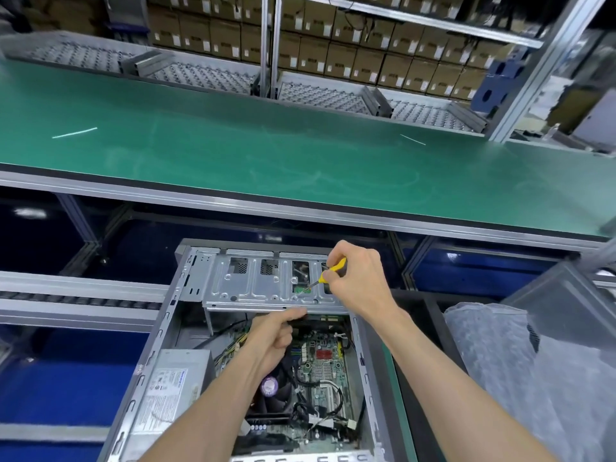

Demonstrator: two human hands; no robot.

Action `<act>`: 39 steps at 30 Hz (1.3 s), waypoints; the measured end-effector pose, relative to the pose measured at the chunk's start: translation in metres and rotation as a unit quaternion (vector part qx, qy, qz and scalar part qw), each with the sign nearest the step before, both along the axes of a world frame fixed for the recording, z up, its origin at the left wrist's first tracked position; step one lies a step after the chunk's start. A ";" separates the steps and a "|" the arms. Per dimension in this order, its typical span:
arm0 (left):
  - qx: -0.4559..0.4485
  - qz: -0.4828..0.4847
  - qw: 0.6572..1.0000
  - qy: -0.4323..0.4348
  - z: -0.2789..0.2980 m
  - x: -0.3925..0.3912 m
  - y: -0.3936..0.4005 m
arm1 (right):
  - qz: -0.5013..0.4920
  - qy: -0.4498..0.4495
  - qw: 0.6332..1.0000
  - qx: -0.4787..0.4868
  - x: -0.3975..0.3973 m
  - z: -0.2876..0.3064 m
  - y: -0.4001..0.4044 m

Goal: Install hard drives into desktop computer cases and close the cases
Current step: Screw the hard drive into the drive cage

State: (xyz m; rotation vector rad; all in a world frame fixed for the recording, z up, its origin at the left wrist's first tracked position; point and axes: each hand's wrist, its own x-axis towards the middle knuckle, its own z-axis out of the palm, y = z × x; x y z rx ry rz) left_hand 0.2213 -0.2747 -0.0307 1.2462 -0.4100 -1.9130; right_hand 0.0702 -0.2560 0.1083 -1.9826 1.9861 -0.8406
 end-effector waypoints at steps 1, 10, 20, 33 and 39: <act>0.000 0.006 1.000 0.007 -0.003 -0.001 -0.001 | 0.000 0.001 1.000 0.003 -0.001 -0.001 -0.002; -0.007 -0.027 0.999 0.025 -0.008 0.001 0.001 | 0.061 0.040 0.996 0.041 0.001 0.008 -0.015; 0.013 -0.041 0.999 0.031 -0.004 -0.003 0.005 | 0.131 0.149 0.978 0.065 0.021 0.026 -0.031; 0.000 -0.045 0.999 0.021 -0.003 -0.001 0.007 | 0.148 0.161 0.973 0.069 0.025 0.032 -0.037; -0.013 -0.057 0.998 0.006 -0.004 -0.001 0.008 | 0.189 0.222 0.954 0.073 0.039 0.037 -0.037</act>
